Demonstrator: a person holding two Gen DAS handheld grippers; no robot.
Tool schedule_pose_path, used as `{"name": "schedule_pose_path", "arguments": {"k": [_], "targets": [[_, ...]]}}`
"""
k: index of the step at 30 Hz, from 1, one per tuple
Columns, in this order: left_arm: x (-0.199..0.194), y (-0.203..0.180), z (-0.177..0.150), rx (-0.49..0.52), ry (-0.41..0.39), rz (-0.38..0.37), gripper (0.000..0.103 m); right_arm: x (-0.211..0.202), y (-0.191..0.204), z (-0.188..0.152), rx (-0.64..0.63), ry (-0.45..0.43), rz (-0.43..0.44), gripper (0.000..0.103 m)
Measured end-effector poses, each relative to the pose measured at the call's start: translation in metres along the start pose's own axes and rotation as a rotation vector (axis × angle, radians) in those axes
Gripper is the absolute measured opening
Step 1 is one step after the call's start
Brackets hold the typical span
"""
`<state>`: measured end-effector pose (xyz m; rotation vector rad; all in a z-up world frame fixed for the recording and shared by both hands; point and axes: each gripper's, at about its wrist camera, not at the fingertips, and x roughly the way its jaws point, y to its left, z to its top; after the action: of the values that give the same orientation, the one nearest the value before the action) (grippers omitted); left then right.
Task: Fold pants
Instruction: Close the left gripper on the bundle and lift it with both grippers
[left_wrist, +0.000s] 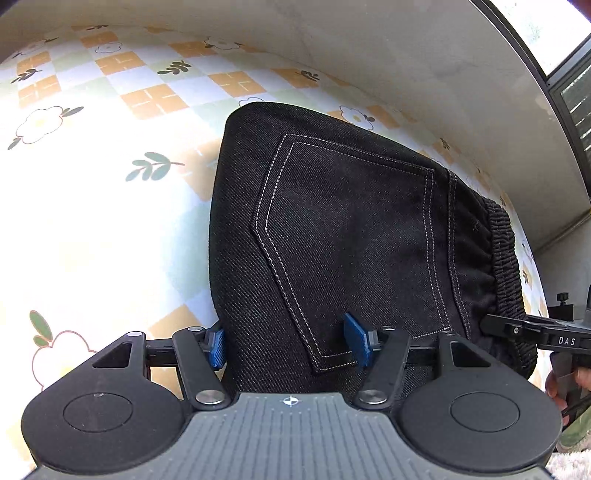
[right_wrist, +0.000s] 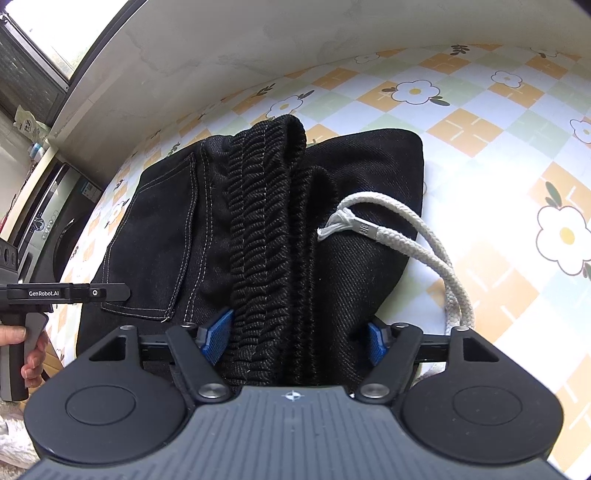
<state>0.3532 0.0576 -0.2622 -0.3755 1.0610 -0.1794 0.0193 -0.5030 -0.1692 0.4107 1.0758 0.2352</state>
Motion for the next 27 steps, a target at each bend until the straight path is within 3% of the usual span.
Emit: {"name": "schedule_pose_path", "arguments": {"k": [3, 5, 6, 10, 12, 19, 27], "targets": [[-0.002, -0.004, -0.005, -0.027, -0.037, 0.028, 0.064, 0.001, -0.001, -0.002, -0.01, -0.019, 0.01, 0.076], [-0.007, -0.007, -0.011, -0.038, -0.053, 0.061, 0.055, 0.0, 0.002, -0.003, -0.028, -0.016, 0.002, 0.074], [-0.009, -0.009, -0.015, -0.05, -0.062, 0.064, 0.048, 0.001, 0.004, -0.002, -0.044, -0.002, 0.013, 0.065], [-0.03, -0.023, -0.03, -0.024, -0.111, 0.088, 0.021, -0.003, 0.031, 0.005, -0.169, 0.007, 0.005, 0.053], [-0.048, -0.021, -0.039, -0.031, -0.141, 0.067, 0.016, -0.008, 0.047, 0.006, -0.231, -0.004, 0.008, 0.049], [-0.091, -0.016, -0.076, -0.062, -0.232, 0.038, 0.014, -0.016, 0.121, -0.002, -0.418, -0.055, 0.037, 0.045], [-0.17, 0.037, -0.139, -0.148, -0.358, 0.063, 0.014, 0.003, 0.214, -0.025, -0.527, -0.018, 0.122, 0.043]]}}
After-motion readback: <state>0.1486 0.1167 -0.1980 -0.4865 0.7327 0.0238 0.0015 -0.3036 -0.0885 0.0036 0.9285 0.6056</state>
